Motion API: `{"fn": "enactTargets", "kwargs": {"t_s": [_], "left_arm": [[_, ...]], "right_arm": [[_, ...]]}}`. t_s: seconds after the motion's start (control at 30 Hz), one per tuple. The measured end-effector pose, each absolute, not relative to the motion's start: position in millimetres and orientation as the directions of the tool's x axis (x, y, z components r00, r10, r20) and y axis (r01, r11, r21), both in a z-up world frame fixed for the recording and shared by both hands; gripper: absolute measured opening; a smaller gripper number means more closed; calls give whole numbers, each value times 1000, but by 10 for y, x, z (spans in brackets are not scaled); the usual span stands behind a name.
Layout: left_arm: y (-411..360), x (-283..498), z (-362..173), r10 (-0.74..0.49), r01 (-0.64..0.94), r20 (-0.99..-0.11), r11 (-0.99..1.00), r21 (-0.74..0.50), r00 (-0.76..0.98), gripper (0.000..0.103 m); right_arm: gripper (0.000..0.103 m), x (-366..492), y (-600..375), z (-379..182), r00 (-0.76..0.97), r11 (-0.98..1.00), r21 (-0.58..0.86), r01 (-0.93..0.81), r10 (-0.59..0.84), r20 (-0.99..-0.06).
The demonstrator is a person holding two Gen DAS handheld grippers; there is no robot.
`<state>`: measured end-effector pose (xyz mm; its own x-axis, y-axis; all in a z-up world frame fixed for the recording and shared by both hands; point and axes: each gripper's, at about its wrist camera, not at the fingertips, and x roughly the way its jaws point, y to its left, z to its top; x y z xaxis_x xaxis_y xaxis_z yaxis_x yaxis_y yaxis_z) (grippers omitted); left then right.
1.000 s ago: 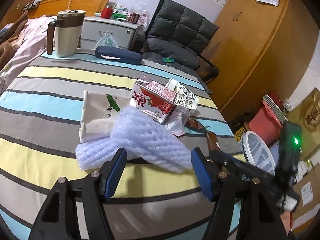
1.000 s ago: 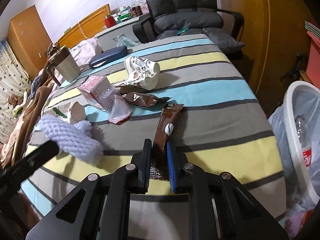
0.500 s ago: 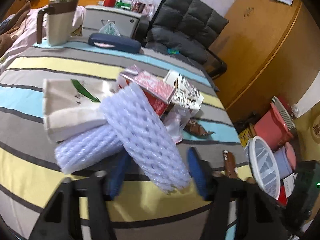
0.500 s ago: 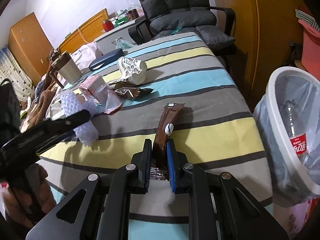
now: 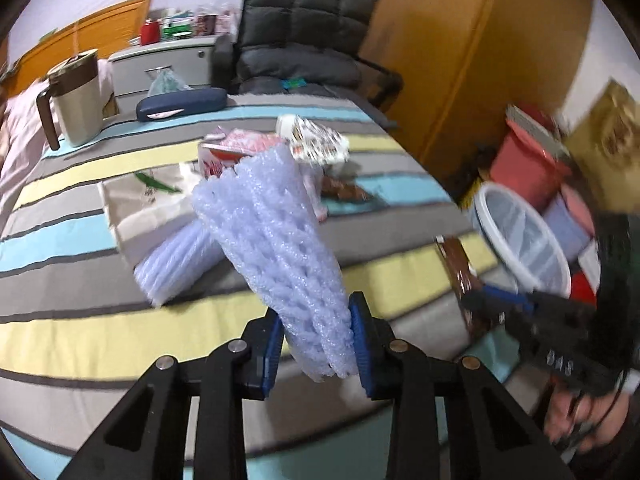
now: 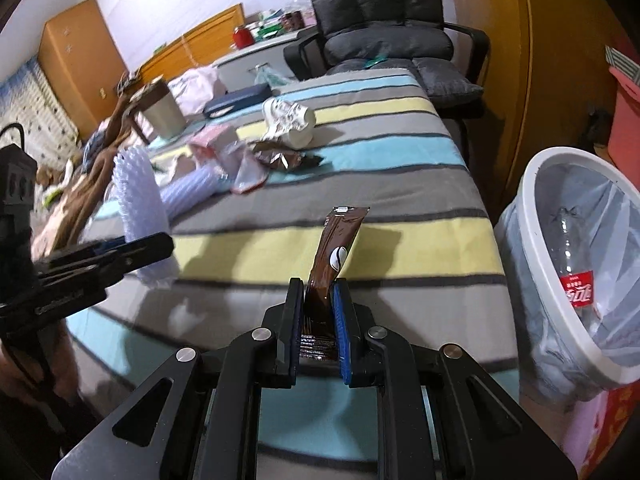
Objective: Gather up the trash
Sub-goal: 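Grasp the brown wrapper with the right gripper while the left grasps foam sleeve, then carry the foam sleeve and brown wrapper over the wastebasket with both grippers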
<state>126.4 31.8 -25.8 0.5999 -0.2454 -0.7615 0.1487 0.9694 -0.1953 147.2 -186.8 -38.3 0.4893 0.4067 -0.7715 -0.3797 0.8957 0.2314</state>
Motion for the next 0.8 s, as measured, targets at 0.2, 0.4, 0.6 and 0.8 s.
{"fn": "enactTargets", "kwargs": {"t_s": [0.2,0.4,0.6,0.8], "left_arm": [[226,1157,-312,-261,214,-799,962,-169,542,42],[238,1190,-364,-292,170,-763,957,-237,576,54],[234,1212,-432,-292,131,-736,954,-270,610,54],[303,1265,-504,-264,51,-731,952,-301,629,53]], "right_arm": [[18,1445,-1927,-442,485,906,227,-356,387,-784],[38,1401,-1921,-427,525,921,213,-325,363,-770],[44,1414,-1896,-468,543,932,208,-297,344,-766],[39,1403,-1823,-480,565,940,153,-306,309,-765]]}}
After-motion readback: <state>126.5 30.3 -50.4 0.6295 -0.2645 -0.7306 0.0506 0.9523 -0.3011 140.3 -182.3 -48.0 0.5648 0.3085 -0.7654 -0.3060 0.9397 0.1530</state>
